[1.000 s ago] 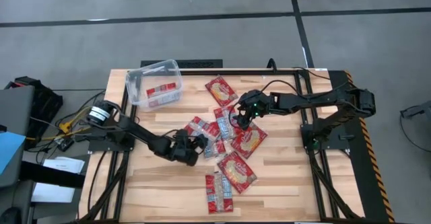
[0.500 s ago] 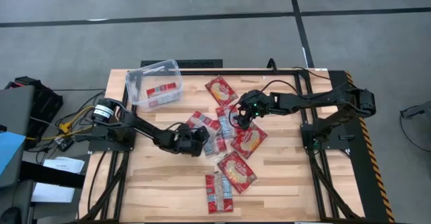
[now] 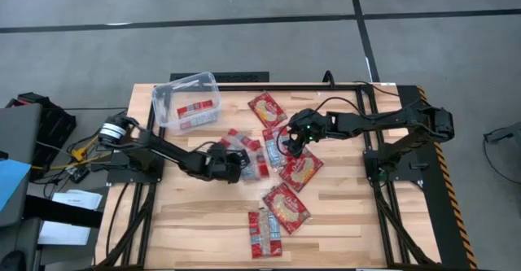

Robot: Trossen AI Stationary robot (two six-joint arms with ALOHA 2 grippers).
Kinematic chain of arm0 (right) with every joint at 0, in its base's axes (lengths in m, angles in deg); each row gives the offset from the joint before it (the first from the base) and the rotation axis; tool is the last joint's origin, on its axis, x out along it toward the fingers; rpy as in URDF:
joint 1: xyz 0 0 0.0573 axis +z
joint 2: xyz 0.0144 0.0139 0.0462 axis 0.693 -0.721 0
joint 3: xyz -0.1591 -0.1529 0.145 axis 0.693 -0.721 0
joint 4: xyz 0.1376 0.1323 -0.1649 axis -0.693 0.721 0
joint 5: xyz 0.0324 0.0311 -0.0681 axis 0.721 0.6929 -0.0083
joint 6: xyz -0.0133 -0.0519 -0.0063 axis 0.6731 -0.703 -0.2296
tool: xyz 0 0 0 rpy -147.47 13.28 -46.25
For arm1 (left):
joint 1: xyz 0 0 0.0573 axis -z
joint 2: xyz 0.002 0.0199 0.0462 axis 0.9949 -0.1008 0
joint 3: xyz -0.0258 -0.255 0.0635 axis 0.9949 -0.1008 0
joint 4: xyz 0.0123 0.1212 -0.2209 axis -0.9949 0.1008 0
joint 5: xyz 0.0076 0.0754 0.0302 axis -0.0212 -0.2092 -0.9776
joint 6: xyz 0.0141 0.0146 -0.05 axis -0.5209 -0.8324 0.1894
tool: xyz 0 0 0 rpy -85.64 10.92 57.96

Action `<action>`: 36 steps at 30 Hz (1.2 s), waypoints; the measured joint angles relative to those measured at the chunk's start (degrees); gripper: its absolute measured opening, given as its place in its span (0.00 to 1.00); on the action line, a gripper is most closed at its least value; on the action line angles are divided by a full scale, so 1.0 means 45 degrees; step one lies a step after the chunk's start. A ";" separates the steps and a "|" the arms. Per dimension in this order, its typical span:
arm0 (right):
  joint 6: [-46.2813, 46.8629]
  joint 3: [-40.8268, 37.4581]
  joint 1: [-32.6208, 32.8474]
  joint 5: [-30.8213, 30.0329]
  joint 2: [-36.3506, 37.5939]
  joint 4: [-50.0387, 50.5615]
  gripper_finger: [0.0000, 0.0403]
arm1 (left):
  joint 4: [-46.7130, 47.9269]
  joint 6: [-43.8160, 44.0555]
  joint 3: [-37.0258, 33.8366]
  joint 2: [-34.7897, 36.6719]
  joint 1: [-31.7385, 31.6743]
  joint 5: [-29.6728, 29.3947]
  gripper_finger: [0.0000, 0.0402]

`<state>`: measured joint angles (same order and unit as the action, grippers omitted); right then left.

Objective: Sort popcorn bags into baskets
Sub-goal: Put the red popcorn bag into the transparent bin

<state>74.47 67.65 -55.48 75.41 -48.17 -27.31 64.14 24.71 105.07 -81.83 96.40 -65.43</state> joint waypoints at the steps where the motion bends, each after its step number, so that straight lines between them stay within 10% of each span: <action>1: -0.0059 0.0000 -0.0006 0.0036 0.0002 -0.0045 0.70 | -0.0016 -0.0188 0.0025 0.0275 0.0018 0.0034 0.00; 13: -0.0994 0.0010 0.0812 0.2855 -0.2015 -0.3355 0.65 | -0.0120 -0.1249 0.0037 0.0801 -0.0744 0.0452 0.00; 27: -0.1028 0.0005 0.1618 0.2599 -0.4456 -0.6471 0.04 | -0.0204 -0.1526 0.0071 0.0811 -0.1506 0.0395 0.00; 36: -0.1296 0.0009 0.1554 0.1961 -0.4993 -0.7268 0.02 | -0.0208 -0.1517 0.0076 0.0820 -0.1536 0.0414 0.00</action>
<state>68.64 67.69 -48.49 84.24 -70.64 -60.01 63.21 17.89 105.41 -78.14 89.49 -63.57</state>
